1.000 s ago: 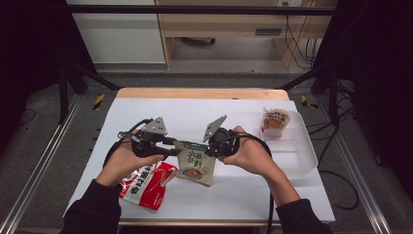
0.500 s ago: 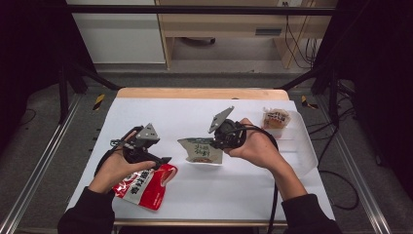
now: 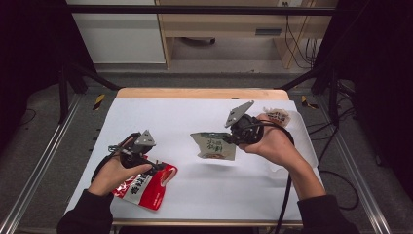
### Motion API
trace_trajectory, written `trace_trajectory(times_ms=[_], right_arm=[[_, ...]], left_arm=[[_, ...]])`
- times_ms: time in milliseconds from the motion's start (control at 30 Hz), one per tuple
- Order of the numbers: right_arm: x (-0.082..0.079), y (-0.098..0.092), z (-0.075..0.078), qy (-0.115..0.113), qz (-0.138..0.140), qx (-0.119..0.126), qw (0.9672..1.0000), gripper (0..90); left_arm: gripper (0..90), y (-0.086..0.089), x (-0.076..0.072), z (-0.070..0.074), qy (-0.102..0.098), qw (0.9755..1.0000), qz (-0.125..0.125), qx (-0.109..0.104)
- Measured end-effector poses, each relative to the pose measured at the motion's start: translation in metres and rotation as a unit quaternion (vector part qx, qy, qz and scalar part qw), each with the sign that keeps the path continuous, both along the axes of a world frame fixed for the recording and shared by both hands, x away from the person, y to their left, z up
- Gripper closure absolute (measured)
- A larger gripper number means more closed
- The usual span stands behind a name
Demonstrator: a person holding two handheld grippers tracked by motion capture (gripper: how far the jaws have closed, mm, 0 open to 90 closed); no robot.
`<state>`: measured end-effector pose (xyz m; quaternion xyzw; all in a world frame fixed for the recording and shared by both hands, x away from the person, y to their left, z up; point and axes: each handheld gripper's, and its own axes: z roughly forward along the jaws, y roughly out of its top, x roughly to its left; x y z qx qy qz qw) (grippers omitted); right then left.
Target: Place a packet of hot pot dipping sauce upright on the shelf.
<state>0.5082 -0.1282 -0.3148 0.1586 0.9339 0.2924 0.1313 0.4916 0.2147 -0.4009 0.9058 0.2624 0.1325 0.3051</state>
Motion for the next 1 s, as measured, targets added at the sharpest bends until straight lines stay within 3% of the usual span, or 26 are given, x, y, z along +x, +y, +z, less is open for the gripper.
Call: trace_trajectory(times_ms=[567,733,1000], right_arm=[[-0.005,-0.045,0.042,-0.033,-0.025,0.014,0.9991,90.0],[-0.007,-0.059,0.051,-0.040,-0.037,0.013,0.9984,90.0],[-0.010,-0.086,0.059,-0.054,-0.057,0.018,0.9967,90.0]], left_arm=[[10.8,0.015,0.001,-0.004,0.014,0.9997,0.020,-0.006],[10.8,0.018,0.000,-0.006,0.014,0.9995,0.027,0.007],[10.8,0.025,0.001,-0.005,0.013,0.9991,0.041,-0.001]])
